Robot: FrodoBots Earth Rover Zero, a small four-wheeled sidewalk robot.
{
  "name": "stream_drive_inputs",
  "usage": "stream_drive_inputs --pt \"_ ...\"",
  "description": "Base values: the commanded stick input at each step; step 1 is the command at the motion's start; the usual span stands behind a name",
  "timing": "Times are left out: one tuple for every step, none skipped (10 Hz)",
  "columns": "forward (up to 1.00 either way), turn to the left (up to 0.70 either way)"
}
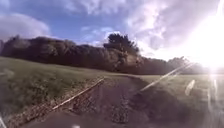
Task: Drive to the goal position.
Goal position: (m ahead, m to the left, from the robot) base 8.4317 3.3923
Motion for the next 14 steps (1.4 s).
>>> stream_drive_inputs --pt "0.85 0.00" --pt "0.85 0.00" --pt "0.85 0.00" --pt "0.85 0.00" --pt "0.85 0.00" --pt "0.85 0.00" --pt "0.85 0.00" --pt "0.85 0.00" --pt "0.85 0.00" --pt "0.85 0.00" --pt "0.85 0.00" --pt "0.85 0.00" --pt "0.85 0.00" --pt "0.85 0.00"
